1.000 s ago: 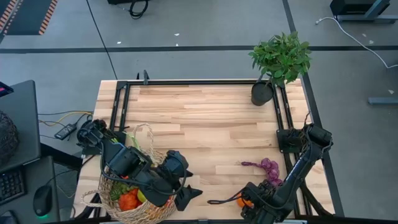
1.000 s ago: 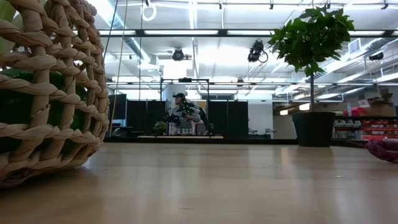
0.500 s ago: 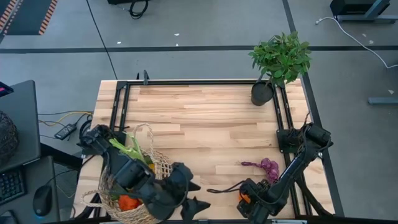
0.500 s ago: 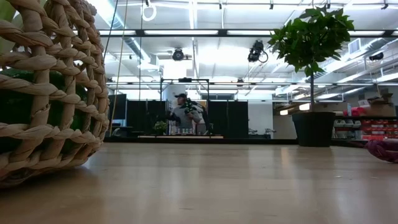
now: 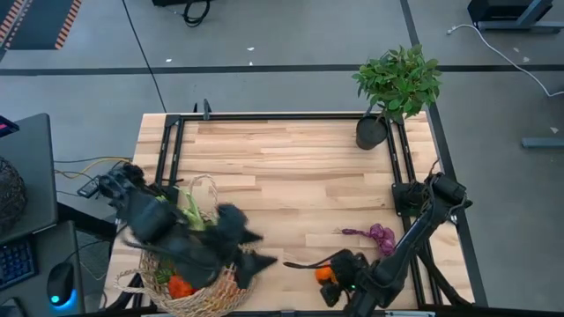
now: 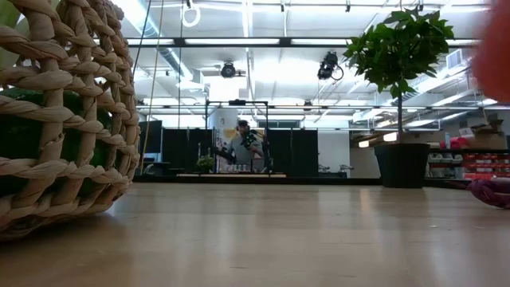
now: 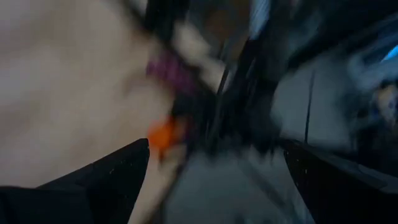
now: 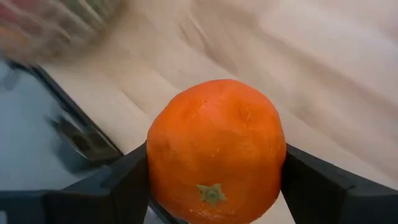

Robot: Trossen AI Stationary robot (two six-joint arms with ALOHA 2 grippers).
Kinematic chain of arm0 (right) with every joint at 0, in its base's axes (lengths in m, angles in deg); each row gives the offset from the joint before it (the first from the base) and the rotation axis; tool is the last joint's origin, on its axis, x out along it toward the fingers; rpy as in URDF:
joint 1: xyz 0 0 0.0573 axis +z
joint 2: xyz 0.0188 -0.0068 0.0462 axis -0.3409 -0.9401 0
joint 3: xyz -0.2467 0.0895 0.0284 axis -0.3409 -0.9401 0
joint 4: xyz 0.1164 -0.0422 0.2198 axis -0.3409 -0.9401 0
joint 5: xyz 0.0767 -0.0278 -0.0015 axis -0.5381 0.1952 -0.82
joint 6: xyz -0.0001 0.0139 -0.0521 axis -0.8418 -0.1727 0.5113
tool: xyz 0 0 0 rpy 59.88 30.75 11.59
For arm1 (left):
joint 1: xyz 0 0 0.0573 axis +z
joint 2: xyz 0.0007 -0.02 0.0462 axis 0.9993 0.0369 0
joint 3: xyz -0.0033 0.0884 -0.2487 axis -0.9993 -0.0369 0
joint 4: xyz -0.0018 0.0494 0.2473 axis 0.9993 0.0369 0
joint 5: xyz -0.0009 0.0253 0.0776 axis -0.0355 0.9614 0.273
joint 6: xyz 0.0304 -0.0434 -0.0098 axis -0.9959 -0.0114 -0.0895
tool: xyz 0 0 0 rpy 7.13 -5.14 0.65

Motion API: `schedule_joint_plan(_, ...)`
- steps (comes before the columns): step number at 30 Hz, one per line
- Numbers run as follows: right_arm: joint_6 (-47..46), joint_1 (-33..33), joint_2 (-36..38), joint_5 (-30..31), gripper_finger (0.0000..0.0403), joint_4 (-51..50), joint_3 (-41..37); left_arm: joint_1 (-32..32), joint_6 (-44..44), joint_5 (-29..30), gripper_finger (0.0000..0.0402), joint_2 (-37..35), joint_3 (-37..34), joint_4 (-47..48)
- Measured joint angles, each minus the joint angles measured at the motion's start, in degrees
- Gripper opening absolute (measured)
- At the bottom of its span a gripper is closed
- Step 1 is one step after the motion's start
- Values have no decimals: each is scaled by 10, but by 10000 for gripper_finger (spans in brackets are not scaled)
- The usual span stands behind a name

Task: Build produce basket
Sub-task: Put the orange into the basket

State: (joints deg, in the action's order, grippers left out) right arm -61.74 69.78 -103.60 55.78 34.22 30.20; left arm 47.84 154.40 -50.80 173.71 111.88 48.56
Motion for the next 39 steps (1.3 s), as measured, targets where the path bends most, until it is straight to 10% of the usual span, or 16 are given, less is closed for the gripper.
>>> schedule_joint_plan(5,75,-36,0,27,299,4,43,-62,-64,220,380,-38,3,-2)
schedule_joint_plan(12,208,-78,0,20,302,3,91,-57,116,127,380,-32,-1,147)
schedule_joint_plan(21,335,-114,0,44,304,52,168,-52,-121,170,380,-39,-1,-28)
schedule_joint_plan(39,272,-148,3,87,305,77,197,179,-409,-243,380,-72,-1,-371)
